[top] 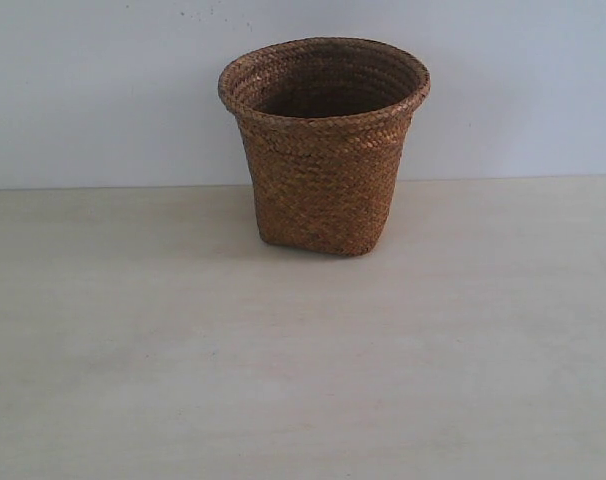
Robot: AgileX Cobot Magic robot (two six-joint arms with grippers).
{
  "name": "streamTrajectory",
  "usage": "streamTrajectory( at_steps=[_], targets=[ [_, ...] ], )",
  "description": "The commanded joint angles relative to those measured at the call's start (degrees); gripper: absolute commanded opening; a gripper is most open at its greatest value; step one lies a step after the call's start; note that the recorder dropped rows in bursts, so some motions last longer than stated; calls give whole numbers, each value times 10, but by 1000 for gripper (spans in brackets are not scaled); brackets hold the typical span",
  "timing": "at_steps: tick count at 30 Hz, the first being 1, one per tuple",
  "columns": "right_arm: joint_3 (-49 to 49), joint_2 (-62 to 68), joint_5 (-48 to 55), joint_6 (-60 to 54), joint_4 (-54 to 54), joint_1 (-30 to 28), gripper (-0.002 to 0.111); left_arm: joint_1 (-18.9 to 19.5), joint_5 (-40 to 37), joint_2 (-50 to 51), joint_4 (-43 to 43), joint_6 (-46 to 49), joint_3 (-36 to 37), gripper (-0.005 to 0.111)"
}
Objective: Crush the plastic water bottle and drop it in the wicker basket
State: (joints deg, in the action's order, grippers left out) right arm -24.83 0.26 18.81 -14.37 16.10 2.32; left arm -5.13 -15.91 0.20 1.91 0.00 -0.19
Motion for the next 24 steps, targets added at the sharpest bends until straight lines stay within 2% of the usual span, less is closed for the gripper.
streamTrajectory(
  at_steps=[1, 7, 12, 15, 24],
  targets=[
    [1, -3, -4, 3, 0, 1, 0, 2, 7, -2, 0, 5, 2, 4],
    [1, -3, 7, 10, -12, 1, 0, 2, 7, -2, 0, 5, 2, 4],
    [1, -3, 74, 164, -123, 1, 0, 2, 7, -2, 0, 5, 2, 4],
    [4, -3, 87, 164, -126, 1, 0, 2, 7, -2, 0, 5, 2, 4],
    [136, -3, -34, 137, -126, 1, 0, 2, 7, -2, 0, 5, 2, 4]
  ],
)
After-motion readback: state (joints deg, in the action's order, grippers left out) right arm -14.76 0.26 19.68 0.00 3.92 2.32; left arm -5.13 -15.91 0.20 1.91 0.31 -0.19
